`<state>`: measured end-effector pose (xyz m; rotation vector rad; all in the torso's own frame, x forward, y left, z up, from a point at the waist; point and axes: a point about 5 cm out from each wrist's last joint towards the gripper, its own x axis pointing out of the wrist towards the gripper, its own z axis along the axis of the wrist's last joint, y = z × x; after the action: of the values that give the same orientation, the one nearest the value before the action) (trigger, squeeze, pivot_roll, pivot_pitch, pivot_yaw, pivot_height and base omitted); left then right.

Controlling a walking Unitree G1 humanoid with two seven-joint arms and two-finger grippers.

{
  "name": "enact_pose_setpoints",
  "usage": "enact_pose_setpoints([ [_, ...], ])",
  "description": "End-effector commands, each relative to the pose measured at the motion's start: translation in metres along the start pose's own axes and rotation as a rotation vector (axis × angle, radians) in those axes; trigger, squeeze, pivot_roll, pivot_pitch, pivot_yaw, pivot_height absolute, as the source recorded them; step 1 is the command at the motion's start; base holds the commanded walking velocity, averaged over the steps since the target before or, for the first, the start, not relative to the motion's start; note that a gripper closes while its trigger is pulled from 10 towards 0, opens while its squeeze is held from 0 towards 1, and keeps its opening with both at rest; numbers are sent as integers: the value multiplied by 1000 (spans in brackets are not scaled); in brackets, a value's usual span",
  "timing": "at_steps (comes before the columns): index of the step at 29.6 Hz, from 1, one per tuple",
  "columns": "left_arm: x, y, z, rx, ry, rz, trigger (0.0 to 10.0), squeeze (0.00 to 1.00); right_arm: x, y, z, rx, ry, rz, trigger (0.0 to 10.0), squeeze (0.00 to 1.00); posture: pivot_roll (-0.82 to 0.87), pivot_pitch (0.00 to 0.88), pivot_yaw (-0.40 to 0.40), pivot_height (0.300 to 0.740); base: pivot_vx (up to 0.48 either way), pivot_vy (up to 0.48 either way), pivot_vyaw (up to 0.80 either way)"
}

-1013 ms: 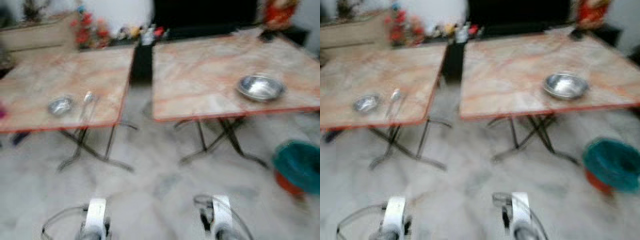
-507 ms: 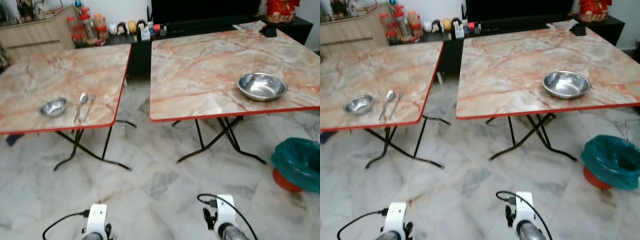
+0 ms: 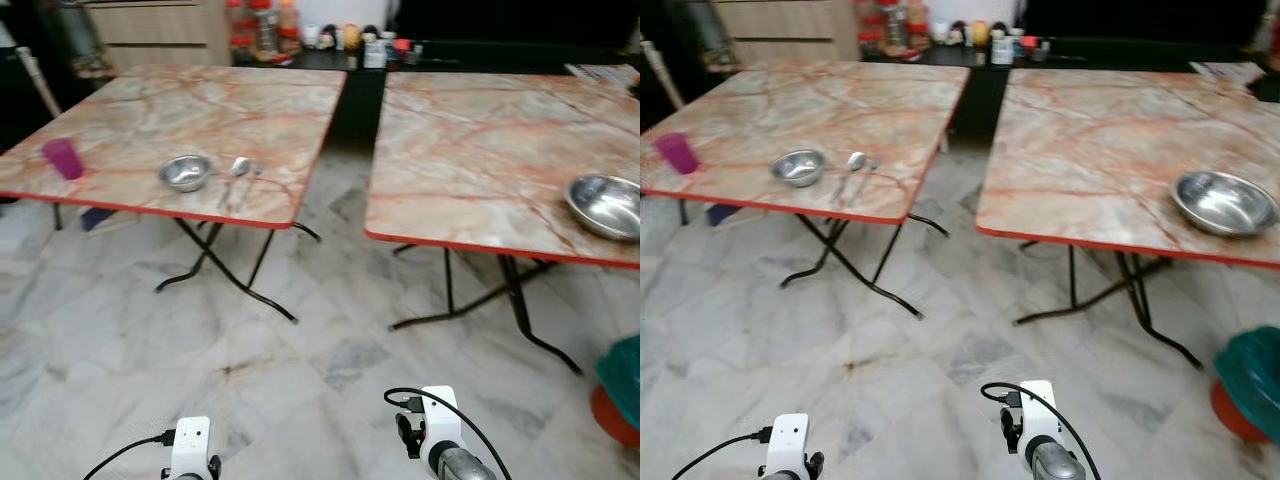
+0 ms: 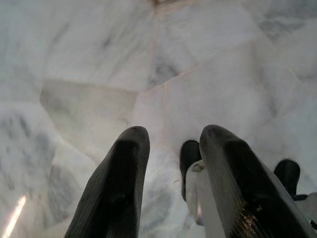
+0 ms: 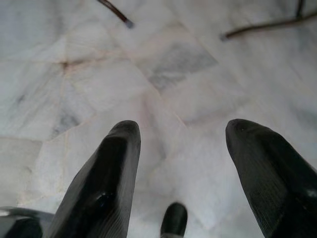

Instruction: Setting the table

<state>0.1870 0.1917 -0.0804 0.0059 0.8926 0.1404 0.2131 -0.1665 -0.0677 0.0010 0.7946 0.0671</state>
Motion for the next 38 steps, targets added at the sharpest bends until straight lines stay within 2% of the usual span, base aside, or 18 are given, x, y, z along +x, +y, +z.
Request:
enact_pose_setpoints([
  [1, 0, 5, -2, -13, 18, 23, 10000, 0, 2, 4, 6, 6, -10, 12, 10000, 0, -6, 2, 18, 728, 337, 0, 0],
  [8, 0, 6, -2, -15, 19, 32, 10000, 0, 2, 7, 5, 20, -8, 20, 10000, 0, -4, 0, 19, 728, 341, 0, 0],
  [12, 0, 6, -2, -18, 20, 35, 10000, 0, 2, 7, 6, -21, -11, 31, 10000, 0, -6, 0, 17, 728, 368, 0, 0],
  [38, 0, 7, -4, -26, 28, 43, 10000, 0, 2, 7, 6, -37, -7, 53, 10000, 0, -6, 0, 10, 728, 369, 0, 792],
])
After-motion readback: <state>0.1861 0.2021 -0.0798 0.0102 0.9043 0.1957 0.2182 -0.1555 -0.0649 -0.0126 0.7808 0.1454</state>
